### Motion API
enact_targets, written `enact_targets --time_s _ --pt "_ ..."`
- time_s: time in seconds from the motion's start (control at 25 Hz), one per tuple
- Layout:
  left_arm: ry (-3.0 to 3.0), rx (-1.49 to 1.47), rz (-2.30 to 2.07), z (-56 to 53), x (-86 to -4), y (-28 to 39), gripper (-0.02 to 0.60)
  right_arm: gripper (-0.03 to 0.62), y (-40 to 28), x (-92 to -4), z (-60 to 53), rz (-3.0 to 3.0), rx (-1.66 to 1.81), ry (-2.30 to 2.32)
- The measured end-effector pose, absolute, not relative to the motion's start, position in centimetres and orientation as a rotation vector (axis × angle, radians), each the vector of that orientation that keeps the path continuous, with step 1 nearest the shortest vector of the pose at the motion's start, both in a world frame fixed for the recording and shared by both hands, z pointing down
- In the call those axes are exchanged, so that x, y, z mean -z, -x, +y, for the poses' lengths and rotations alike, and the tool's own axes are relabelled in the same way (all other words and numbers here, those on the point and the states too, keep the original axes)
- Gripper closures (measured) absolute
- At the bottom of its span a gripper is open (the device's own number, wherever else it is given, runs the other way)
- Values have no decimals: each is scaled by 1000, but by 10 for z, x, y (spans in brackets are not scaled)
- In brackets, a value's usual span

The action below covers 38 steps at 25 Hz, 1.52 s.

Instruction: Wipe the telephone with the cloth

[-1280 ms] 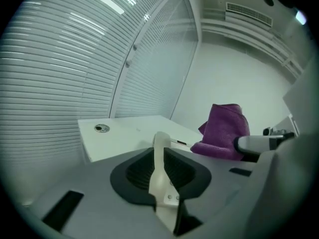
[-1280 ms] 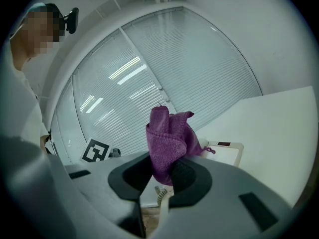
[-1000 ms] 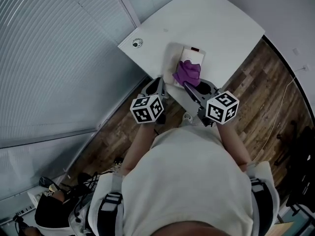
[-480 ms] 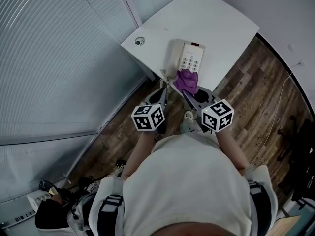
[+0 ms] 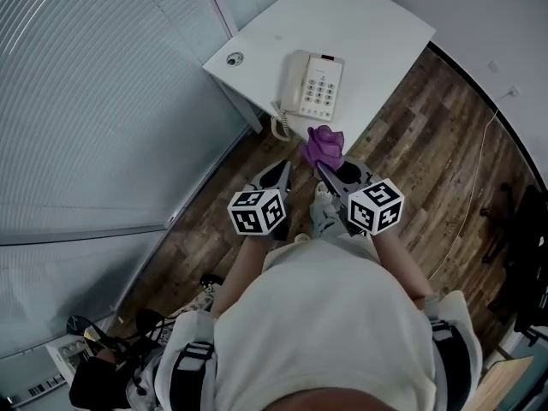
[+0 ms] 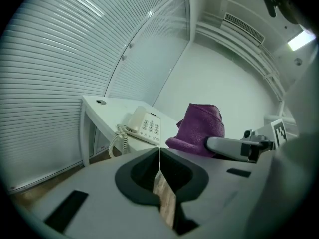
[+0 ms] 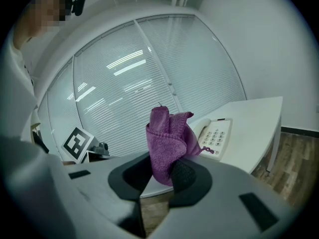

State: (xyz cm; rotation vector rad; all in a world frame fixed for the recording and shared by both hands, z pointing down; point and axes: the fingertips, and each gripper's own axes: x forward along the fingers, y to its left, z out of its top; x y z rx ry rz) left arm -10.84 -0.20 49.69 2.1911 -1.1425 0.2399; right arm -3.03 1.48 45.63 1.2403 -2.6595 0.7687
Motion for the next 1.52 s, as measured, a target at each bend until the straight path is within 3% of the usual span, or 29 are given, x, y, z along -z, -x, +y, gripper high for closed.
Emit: enact_targets --time_s 0.68,1.52 --pt "-2220 -258 -1120 71 -488 96 555 503 29 -453 85 -2665 -691 -1229" --pt "-2216 -257 -1130 78 -488 103 555 505 27 -441 89 -2675 -663 -1373"
